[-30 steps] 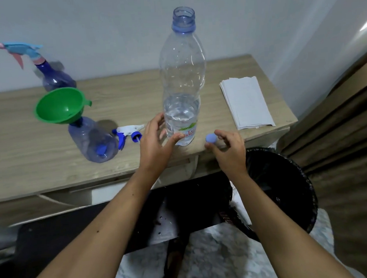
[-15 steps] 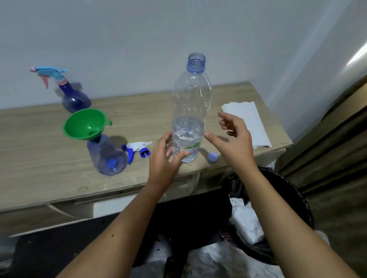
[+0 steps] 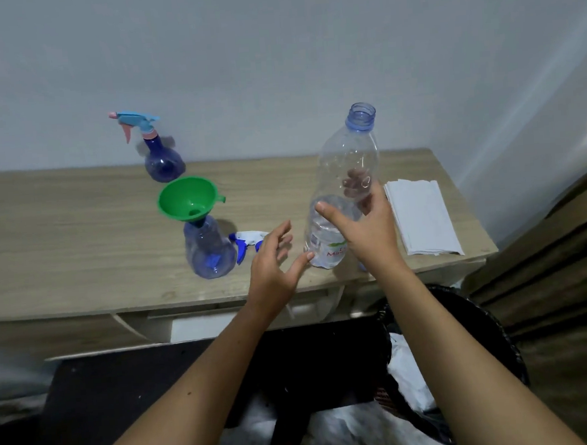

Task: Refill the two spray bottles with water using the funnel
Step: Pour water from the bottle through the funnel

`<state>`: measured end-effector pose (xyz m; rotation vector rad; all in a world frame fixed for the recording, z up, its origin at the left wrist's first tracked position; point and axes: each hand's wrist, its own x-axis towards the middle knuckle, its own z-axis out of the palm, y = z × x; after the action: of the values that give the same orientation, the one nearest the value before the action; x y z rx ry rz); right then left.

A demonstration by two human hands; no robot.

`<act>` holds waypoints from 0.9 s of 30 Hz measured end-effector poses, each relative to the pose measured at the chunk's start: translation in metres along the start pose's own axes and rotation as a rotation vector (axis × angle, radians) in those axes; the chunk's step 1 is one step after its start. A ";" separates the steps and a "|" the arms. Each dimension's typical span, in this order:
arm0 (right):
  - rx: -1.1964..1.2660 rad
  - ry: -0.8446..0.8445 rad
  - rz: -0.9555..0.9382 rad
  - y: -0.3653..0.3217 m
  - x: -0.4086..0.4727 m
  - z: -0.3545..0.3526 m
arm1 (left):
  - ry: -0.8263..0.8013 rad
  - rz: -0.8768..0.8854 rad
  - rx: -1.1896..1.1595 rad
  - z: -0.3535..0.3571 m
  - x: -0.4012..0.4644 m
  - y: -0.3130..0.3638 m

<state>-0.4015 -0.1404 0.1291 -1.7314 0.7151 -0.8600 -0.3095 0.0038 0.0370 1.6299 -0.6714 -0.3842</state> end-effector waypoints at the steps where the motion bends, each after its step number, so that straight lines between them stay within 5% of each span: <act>1: 0.000 0.003 -0.003 0.001 0.001 0.001 | 0.055 0.014 0.006 -0.008 -0.002 0.000; 15: -0.019 0.001 -0.051 0.002 -0.003 0.021 | 0.514 -0.117 0.104 -0.139 -0.030 -0.017; 22: -0.012 -0.037 -0.079 0.002 -0.003 0.028 | 0.230 -0.118 0.179 -0.160 -0.002 -0.029; 27: 0.015 -0.017 -0.101 -0.001 -0.005 0.033 | 0.215 -0.083 0.200 -0.159 -0.003 -0.033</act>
<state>-0.3769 -0.1185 0.1216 -1.7714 0.6126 -0.9163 -0.2097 0.1319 0.0328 1.8619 -0.4930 -0.2018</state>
